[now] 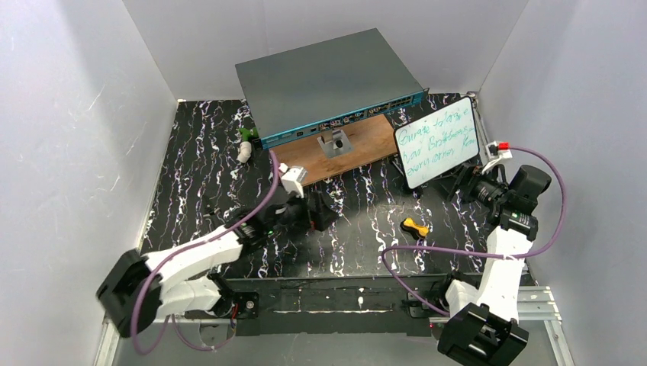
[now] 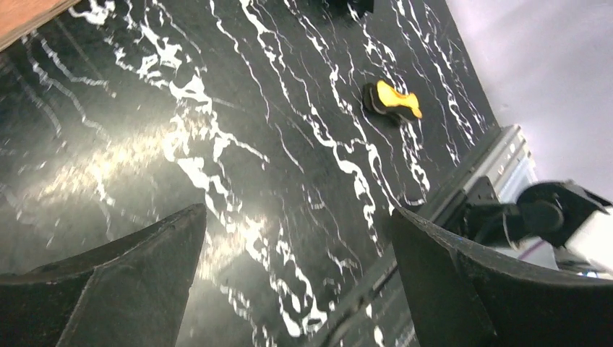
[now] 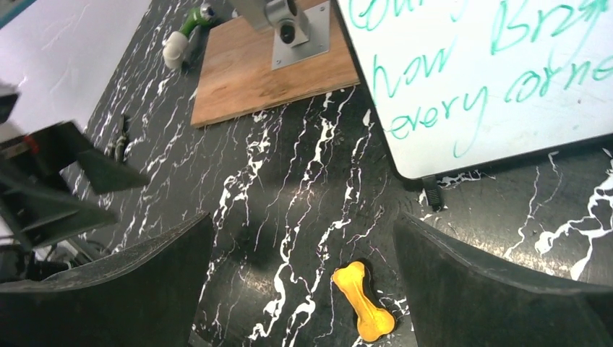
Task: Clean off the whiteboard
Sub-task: Pick up the whiteboard from the whiteboard stand.
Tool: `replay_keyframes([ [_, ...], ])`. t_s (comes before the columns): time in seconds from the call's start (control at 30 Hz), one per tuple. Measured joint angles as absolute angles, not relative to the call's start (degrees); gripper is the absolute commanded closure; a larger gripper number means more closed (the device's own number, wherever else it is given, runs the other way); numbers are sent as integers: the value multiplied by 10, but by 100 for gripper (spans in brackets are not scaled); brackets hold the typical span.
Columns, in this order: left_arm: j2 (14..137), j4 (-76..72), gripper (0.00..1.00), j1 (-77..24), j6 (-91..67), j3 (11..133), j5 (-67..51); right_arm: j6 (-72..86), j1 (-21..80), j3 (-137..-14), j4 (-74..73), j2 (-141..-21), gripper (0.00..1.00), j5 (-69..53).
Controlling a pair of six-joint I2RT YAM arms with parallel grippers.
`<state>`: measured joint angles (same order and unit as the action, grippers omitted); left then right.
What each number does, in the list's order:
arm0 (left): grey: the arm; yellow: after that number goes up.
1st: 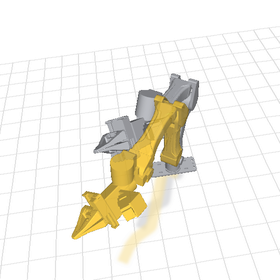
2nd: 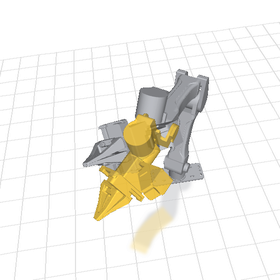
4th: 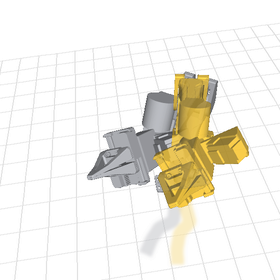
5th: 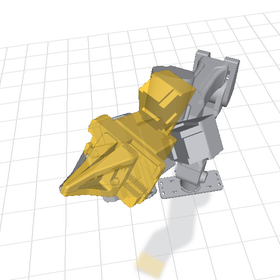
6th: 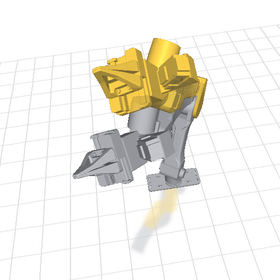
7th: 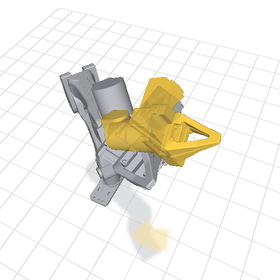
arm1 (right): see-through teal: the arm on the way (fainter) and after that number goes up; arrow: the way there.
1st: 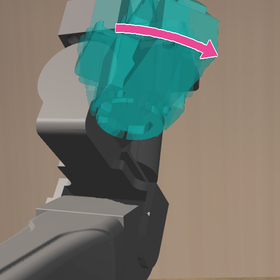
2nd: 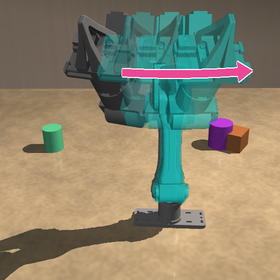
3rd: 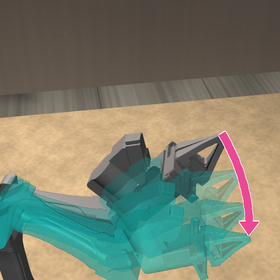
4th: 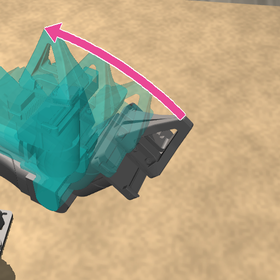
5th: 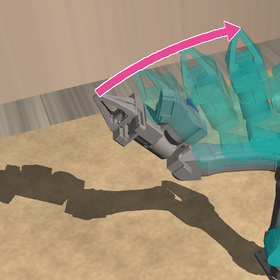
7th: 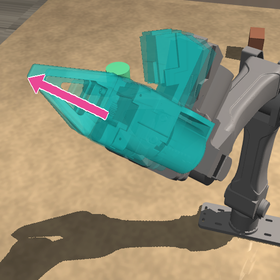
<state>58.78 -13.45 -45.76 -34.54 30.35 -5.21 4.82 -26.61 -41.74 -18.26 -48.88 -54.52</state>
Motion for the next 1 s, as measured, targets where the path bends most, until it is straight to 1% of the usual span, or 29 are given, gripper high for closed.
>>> replay_keyframes([
  [0.17,769,-281,2,-476,-355,348,-20,-11,-266,-413,-196,-485,2,-594],
  [0.37,970,-444,3,-499,-366,444,11,-62,-266,-407,-205,-485,2,-626],
  [0.53,1094,-523,4,-512,-365,520,16,-93,-266,-407,-221,-486,2,-635],
  [0.6,1124,-536,7,-516,-364,550,17,-106,-266,-407,-230,-486,2,-639],
  [0.73,1185,-569,21,-522,-374,620,17,-126,-266,-407,-243,-486,2,-644],
  [0.77,1204,-584,23,-523,-380,638,17,-129,-267,-407,-245,-486,2,-644],
  [1.0,1317,-626,32,-523,-416,731,11,-142,-267,-408,-258,-492,2,-646],
])
